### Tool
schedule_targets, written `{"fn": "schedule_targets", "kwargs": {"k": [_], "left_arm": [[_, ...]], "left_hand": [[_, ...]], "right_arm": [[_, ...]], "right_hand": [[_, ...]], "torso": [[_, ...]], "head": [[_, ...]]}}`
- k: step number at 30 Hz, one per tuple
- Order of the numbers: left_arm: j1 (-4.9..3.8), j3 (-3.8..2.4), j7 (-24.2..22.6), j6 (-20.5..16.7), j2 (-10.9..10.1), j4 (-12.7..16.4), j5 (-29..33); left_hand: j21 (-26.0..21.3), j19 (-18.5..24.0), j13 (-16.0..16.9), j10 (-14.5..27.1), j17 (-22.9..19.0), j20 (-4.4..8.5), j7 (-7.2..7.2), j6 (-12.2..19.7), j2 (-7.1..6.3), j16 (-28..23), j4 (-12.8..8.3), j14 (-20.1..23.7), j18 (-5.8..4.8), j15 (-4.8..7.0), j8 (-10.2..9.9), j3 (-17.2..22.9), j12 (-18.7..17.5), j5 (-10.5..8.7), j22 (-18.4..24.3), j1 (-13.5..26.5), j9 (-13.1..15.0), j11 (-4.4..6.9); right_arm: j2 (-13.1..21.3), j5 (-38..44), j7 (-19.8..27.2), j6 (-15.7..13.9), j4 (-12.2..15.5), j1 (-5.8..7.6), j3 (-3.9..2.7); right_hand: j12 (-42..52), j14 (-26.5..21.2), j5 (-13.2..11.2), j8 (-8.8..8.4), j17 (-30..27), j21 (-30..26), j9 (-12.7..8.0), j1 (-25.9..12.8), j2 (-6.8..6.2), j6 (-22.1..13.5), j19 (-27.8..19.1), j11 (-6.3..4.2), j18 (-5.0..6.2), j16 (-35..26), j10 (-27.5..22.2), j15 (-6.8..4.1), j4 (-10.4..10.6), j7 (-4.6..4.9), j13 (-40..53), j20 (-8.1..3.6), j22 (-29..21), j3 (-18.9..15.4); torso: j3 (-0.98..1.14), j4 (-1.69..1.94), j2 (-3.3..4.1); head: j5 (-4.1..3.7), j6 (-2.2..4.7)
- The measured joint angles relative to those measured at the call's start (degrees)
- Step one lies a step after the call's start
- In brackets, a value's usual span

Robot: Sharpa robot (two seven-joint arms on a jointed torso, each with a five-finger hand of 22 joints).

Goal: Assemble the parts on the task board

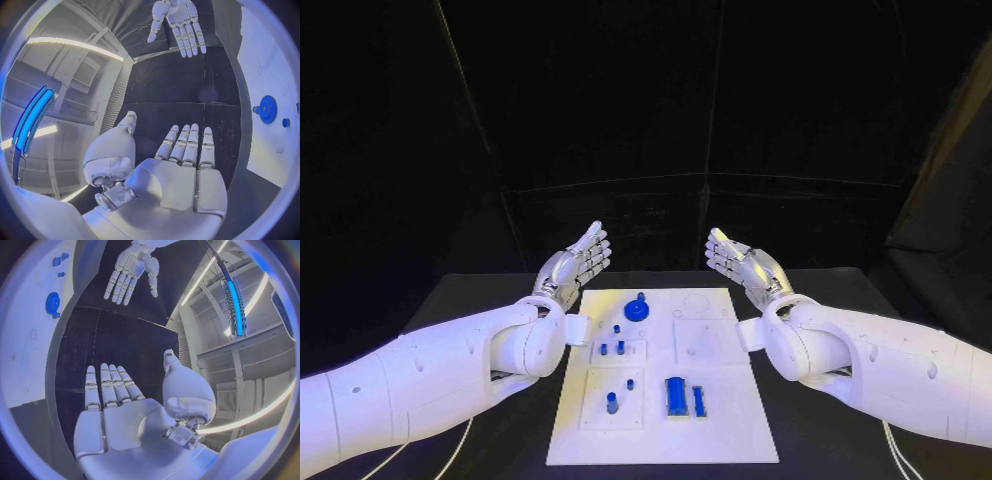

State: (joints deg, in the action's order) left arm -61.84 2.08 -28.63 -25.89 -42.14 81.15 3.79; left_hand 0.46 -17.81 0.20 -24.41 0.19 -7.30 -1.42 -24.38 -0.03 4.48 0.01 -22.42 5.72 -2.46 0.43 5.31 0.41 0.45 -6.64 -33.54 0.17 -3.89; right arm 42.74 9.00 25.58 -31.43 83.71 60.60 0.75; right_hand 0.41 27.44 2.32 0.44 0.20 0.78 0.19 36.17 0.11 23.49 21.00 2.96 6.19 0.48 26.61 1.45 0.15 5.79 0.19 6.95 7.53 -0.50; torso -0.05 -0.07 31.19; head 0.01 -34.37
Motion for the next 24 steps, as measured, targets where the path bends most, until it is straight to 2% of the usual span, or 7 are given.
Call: {"fn": "schedule_targets", "kwargs": {"k": [4, 6, 8, 10, 12, 18, 24], "left_arm": [[0.93, -1.08, -0.1, -5.9, -1.4, 4.5, -0.9], [1.22, -1.38, -0.1, -8.0, -1.7, 5.8, -1.2], [1.46, -1.66, -0.1, -10.1, -2.1, 7.1, -1.6], [1.65, -1.89, -0.1, -12.3, -2.4, 8.1, -1.9], [1.74, -1.95, -0.2, -13.7, -2.5, 8.5, -2.2], [1.77, -1.98, -0.2, -16.2, -2.5, 8.7, -2.6], [1.77, -1.98, -0.2, -17.1, -2.5, 8.7, -2.8]], "left_hand": [[0.0, 2.8, -0.1, 3.8, -0.1, 1.14, 0.7, 3.8, 0.02, -2.1, 0.0, 3.5, -2.65, 1.21, 0.0, -2.4, 0.0, 0.0, 1.0, 5.2, 0.0, 1.87], [0.0, 3.6, -0.1, 4.9, -0.1, 1.44, 0.83, 4.9, 0.02, -2.6, 0.0, 4.5, -2.66, 1.44, 0.0, -3.0, 0.0, 0.0, 1.7, 6.7, 0.0, 2.26], [-0.2, 4.9, -0.1, 6.7, -0.1, 2.28, 1.03, 6.6, 0.03, -3.2, 0.1, 6.1, -3.59, 1.79, -0.2, -3.7, 0.0, 0.0, 3.1, 9.1, 0.0, 2.76], [-0.2, 5.9, -0.1, 7.9, -0.1, 3.27, 1.11, 7.9, 0.04, -3.4, 0.0, 7.2, -3.6, 1.94, -0.2, -3.9, 0.0, 0.0, 4.0, 10.8, -0.1, 3.01], [-0.2, 7.0, -0.1, 9.4, -0.1, 4.43, 1.22, 9.4, 0.04, -3.7, 0.0, 8.6, -4.48, 2.12, -0.2, -4.4, 0.0, -0.23, 4.8, 12.9, -0.1, 3.32], [-0.2, 9.1, -0.1, 12.7, -0.1, 6.52, 1.35, 12.7, 0.04, -4.1, 0.0, 11.7, -4.49, 2.35, -0.2, -4.7, -0.2, -0.23, 6.0, 17.5, -0.1, 3.69], [-0.2, 11.0, -0.1, 15.2, -0.1, 7.01, 1.33, 15.2, 0.04, -4.1, 0.0, 14.0, -4.49, 2.37, -0.2, -5.0, -0.2, -0.23, 6.3, 20.9, -0.1, 3.8]], "right_arm": [[1.2, -3.3, 1.1, -4.7, 4.0, -0.36, -0.47], [1.6, -4.3, 1.5, -6.2, 4.9, -0.43, -0.54], [1.8, -5.4, 1.9, -7.6, 5.6, -0.51, -0.67], [1.9, -6.3, 2.3, -9.0, 6.0, -0.51, -0.68], [1.9, -6.9, 2.5, -9.7, 6.0, -0.52, -0.68], [1.9, -8.1, 3.0, -11.2, 6.1, -0.53, -0.68], [1.9, -8.6, 3.2, -11.8, 6.1, -0.53, -0.68]], "right_hand": [[0.0, -4.2, -1.1, 0.0, -0.1, -0.1, -0.1, -5.6, -0.04, -3.4, -3.2, -1.54, -0.92, -0.2, -4.1, -0.72, -0.1, -2.2, -0.1, -1.08, -1.2, 0.1], [0.0, -5.4, -1.3, 0.0, -0.1, -0.3, -0.1, -7.1, -0.07, -4.6, -4.1, -1.75, -0.96, -0.2, -5.3, -0.85, -0.1, -2.75, -0.1, -1.37, -1.5, 0.1], [0.0, -7.4, -1.5, -0.18, -0.1, -0.4, -0.1, -9.7, -0.07, -6.3, -5.6, -2.15, -2.79, -0.2, -7.1, -1.03, -0.1, -3.67, -0.1, -2.54, -2.0, 0.1], [0.0, -8.8, -1.6, -0.21, -0.1, -0.4, -0.1, -11.5, -0.08, -7.4, -6.7, -2.36, -3.15, -0.2, -8.5, -1.15, -0.1, -4.21, -0.1, -3.59, -3.0, 0.1], [-0.1, -10.2, -1.7, -0.22, -0.1, -0.4, -0.1, -13.4, -0.08, -8.7, -7.7, -2.46, -4.04, -0.2, -9.9, -1.24, -0.1, -4.65, -0.1, -4.6, -4.2, 0.1], [-0.2, -14.1, -2.0, -0.22, -0.1, -0.4, -0.1, -18.6, -0.1, -12.1, -10.7, -2.78, -4.93, -0.2, -13.7, -1.39, -0.1, -5.37, -0.1, -6.16, -6.4, 0.1], [-0.2, -17.0, -2.0, -0.22, -0.1, -0.4, -0.1, -22.4, -0.09, -14.6, -12.8, -2.96, -4.92, -0.2, -16.5, -1.42, -0.1, -5.61, -0.1, -6.67, -7.1, 0.1]], "torso": [[0.03, 0.04, -0.01], [0.03, 0.04, -0.01], [0.04, 0.05, -0.02], [0.04, 0.06, -0.02], [0.05, 0.07, -0.02], [0.05, 0.07, -0.02], [0.05, 0.07, -0.02]], "head": [[0.0, 0.0], [0.0, 0.0], [0.0, 0.0], [0.0, 0.0], [0.0, 0.0], [0.0, 0.01], [0.01, 0.01]]}}
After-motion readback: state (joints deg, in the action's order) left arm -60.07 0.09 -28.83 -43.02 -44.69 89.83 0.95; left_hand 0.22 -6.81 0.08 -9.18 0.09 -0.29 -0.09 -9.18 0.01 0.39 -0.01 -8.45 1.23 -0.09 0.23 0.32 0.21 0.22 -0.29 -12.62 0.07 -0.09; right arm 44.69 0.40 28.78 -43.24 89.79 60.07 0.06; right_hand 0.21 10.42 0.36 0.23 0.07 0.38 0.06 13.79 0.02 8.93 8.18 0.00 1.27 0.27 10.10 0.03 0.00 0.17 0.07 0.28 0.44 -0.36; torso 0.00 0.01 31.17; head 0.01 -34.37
